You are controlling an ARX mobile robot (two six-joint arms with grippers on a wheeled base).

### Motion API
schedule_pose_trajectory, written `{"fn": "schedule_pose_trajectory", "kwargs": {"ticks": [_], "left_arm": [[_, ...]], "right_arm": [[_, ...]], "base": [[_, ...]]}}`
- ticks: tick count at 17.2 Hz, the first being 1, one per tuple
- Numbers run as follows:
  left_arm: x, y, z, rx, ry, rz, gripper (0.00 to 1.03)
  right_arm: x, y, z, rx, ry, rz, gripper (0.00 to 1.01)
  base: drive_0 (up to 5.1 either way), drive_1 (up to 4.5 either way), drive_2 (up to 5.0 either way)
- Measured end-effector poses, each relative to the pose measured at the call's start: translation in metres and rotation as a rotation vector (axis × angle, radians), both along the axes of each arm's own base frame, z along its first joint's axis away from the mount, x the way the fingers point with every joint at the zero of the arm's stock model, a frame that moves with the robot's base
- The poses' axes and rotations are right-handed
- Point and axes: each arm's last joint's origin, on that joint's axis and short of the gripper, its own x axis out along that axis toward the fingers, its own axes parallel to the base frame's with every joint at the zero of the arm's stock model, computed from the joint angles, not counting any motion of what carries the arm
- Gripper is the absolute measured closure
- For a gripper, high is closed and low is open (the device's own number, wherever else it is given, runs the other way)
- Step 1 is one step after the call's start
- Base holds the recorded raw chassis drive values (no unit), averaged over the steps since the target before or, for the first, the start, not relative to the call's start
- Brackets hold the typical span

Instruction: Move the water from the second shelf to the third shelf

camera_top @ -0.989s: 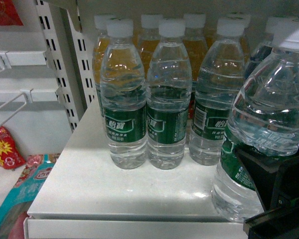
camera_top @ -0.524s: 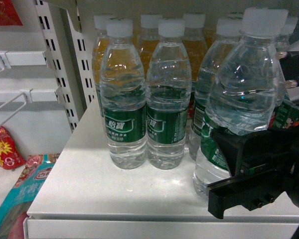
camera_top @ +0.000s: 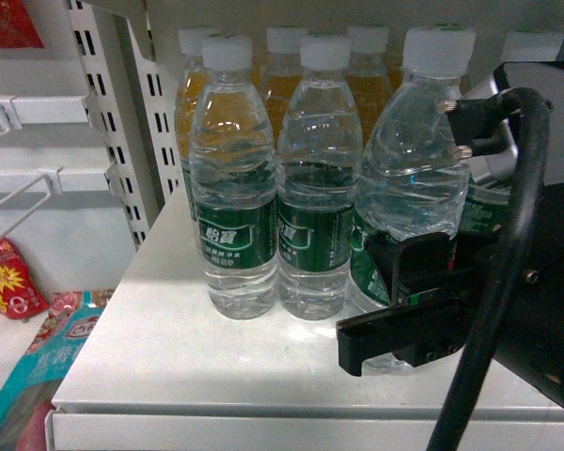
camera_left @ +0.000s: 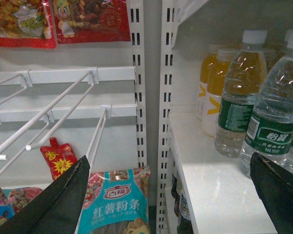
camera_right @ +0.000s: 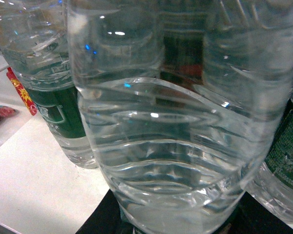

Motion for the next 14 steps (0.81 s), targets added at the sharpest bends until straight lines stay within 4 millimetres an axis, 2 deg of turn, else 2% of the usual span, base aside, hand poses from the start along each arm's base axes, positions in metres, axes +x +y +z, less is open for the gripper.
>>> {"fn": "schedule_pose_trajectory", "kwargs": {"ticks": [14], "left_arm": [[0.0,0.0,0.0,0.0,0.0,0.0,0.05]], "right_arm": [[0.0044,-0.0065,-0.0028,-0.007,0.008,-0.016,0.65]], "base": [[0.0,0.0,0.0]]}}
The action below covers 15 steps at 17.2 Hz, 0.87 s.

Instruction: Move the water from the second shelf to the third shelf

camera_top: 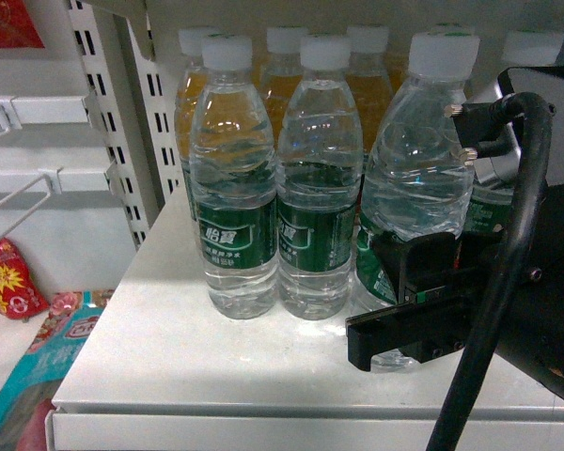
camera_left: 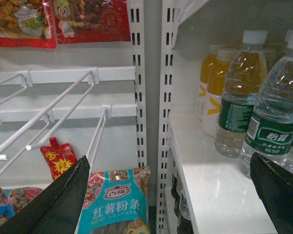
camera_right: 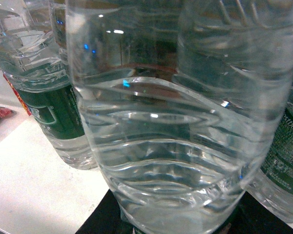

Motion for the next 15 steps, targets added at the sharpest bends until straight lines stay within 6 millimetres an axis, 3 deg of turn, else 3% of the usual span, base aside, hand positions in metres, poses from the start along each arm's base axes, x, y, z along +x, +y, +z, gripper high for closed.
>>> {"fn": "schedule_pose_trajectory", "kwargs": {"ticks": [4,5,6,9,15], "left_arm": [[0.0,0.0,0.0,0.0,0.0,0.0,0.05],[0.0,0.0,0.0,0.0,0.0,0.0,0.05],[0.0,0.0,0.0,0.0,0.0,0.0,0.05],[0.0,0.0,0.0,0.0,0.0,0.0,0.05],[0.0,0.0,0.0,0.0,0.0,0.0,0.05]], "right_arm": [[-0.0007,-0.0021,-0.0007,0.003,-0.004,0.008,0.65],[-0.0011,-0.0023,-0.0004,0.006,-0.013,0.012,0.33],[-0.0011,-0.0022,0.0001,0.008,-0.017,0.012,0.22],[-0.0012,-0.0021,-0.0002,0.007,-0.014,0.013,0.02],[-0.0016,-0.0017,-0.0012,0.004,-0.004,0.023,0.03]], "base": [[0.0,0.0,0.0],[0.0,0.0,0.0],[0.0,0.0,0.0],[0.0,0.0,0.0],[0.0,0.0,0.0]]}}
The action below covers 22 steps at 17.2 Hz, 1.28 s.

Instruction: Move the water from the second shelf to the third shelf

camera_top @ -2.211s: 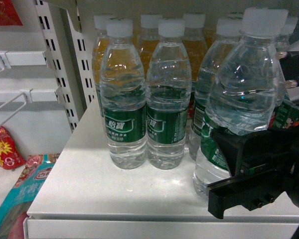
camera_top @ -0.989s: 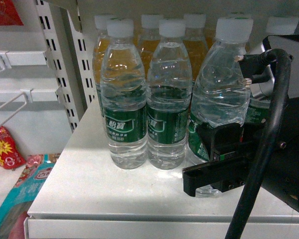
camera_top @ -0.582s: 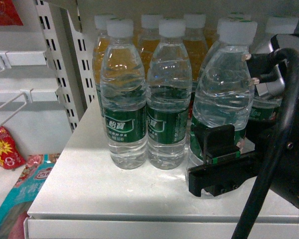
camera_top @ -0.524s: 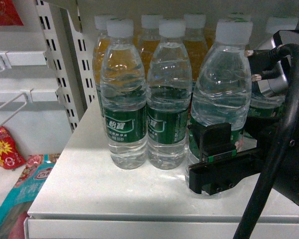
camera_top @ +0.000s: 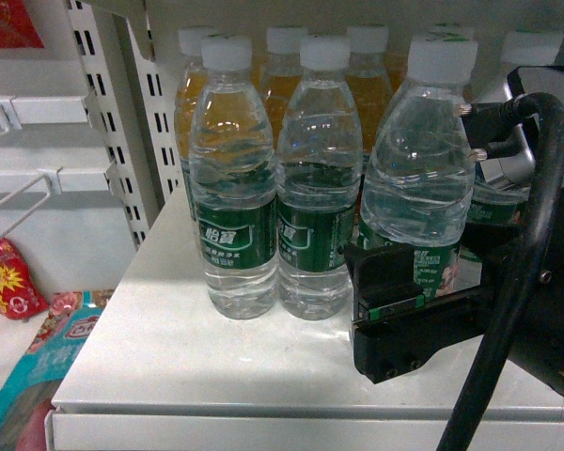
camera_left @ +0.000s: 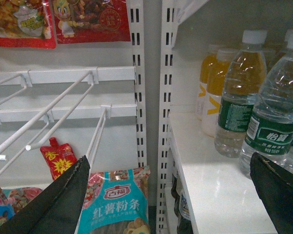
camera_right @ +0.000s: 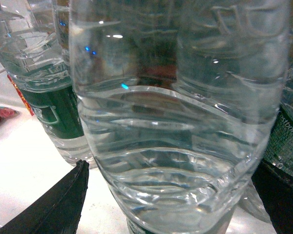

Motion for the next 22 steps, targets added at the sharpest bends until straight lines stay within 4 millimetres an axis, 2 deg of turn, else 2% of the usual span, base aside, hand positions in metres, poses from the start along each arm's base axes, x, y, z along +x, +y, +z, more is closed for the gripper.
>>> {"fn": "schedule_pose_trajectory", "kwargs": {"ticks": [7,12,15,18,22], "left_arm": [[0.0,0.0,0.0,0.0,0.0,0.0,0.05],[0.0,0.0,0.0,0.0,0.0,0.0,0.05],[0.0,0.0,0.0,0.0,0.0,0.0,0.05],[0.0,0.0,0.0,0.0,0.0,0.0,0.05],[0.0,0.0,0.0,0.0,0.0,0.0,0.05]], "right_arm": [[-0.003,-0.001,0.007,0.018,0.001,0.019,0.03],[-0.017,-0.007,0.009,0.013,0.027,0.05,0.03],[-0.031,-0.014,0.015,0.021,0.021,0.069,0.03],[-0.054,-0.025,0.023,0.022,0.022,0.08,0.03],[-0.093,-0.043,0.036,0.028,0.004,0.096,0.03]], "base": [[0.0,0.0,0.0],[0.0,0.0,0.0],[0.0,0.0,0.0],[0.0,0.0,0.0],[0.0,0.0,0.0]]}}
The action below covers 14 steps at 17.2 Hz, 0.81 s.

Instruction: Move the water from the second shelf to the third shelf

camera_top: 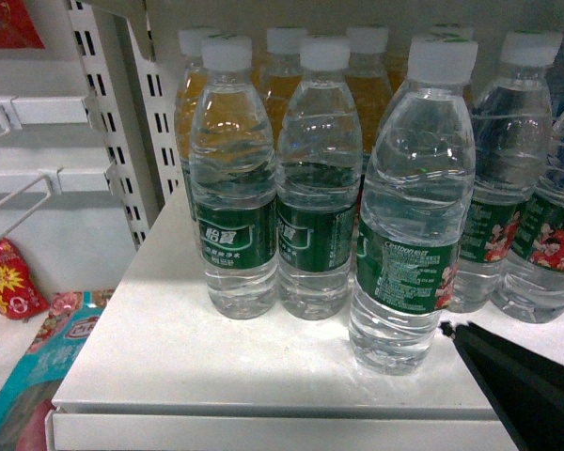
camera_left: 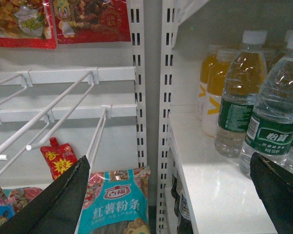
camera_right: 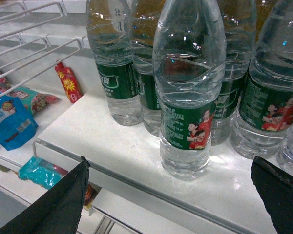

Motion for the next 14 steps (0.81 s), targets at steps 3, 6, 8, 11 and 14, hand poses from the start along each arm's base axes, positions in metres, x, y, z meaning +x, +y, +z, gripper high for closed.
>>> {"fn": "schedule_pose_trajectory", "kwargs": {"ticks": [3,6,8,11,14], "left_arm": [[0.0,0.0,0.0,0.0,0.0,0.0,0.05],[0.0,0.0,0.0,0.0,0.0,0.0,0.05],[0.0,0.0,0.0,0.0,0.0,0.0,0.05],[0.0,0.0,0.0,0.0,0.0,0.002,0.05],[0.0,0.0,0.0,0.0,0.0,0.0,0.05]], "right_arm": [[-0.023,-0.013,0.013,0.018,-0.037,-0.014,0.03],[-0.042,-0.025,0.019,0.034,-0.053,-0.033,0.03],[-0.05,-0.031,0.022,0.054,-0.068,-0.036,0.03],[-0.059,-0.054,0.02,-0.017,-0.253,-0.488,0.38],[-0.058,-0.069,0.011,-0.046,-0.253,-0.505,0.74]], "base": [[0.0,0.0,0.0],[0.0,0.0,0.0],[0.0,0.0,0.0],[0.0,0.0,0.0],[0.0,0.0,0.0]]}}
